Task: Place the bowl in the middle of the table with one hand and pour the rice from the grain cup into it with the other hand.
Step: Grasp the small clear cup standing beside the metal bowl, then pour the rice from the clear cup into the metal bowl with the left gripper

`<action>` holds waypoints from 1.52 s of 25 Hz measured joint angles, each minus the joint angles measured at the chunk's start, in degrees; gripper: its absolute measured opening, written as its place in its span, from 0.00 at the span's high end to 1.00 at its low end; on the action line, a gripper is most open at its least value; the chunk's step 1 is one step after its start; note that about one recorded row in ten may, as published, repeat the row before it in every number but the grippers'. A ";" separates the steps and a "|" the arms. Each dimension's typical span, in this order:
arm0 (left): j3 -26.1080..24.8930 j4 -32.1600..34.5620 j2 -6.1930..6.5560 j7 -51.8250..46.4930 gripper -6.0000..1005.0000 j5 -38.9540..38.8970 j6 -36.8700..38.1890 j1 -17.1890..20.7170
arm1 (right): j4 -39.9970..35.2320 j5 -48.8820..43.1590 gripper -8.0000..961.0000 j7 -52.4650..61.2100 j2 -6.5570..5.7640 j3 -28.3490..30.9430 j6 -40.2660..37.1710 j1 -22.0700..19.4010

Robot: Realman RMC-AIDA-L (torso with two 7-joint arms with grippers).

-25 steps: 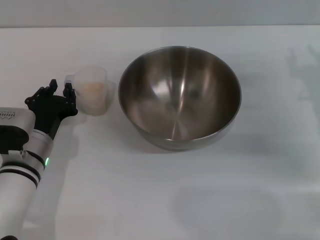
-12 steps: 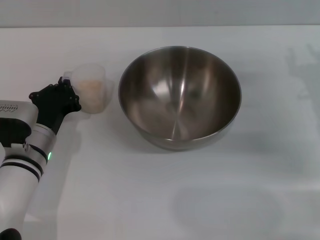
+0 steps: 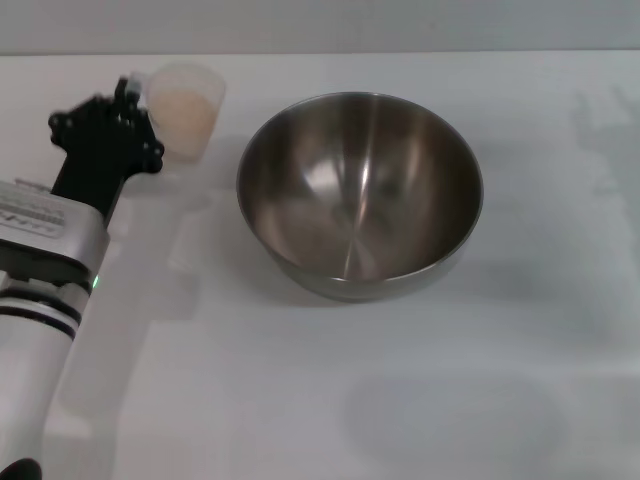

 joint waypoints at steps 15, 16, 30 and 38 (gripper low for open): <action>3.19 -5.54 -0.18 55.65 0.98 12.35 3.10 -2.78 | -1.63 0.00 0.47 0.00 -0.22 1.18 0.07 2.21; 4.13 -5.70 -0.19 61.90 0.98 13.53 2.94 -2.93 | -1.77 0.00 0.47 0.00 -0.26 1.19 0.08 2.39; 8.31 -5.75 -0.20 90.89 0.98 14.30 1.03 -3.57 | -1.74 -0.21 0.47 -0.02 -0.26 1.19 0.08 2.54; 8.53 -5.47 -0.20 100.87 0.98 15.83 0.81 -3.71 | -1.58 -0.39 0.47 -0.05 -0.26 1.19 0.08 2.52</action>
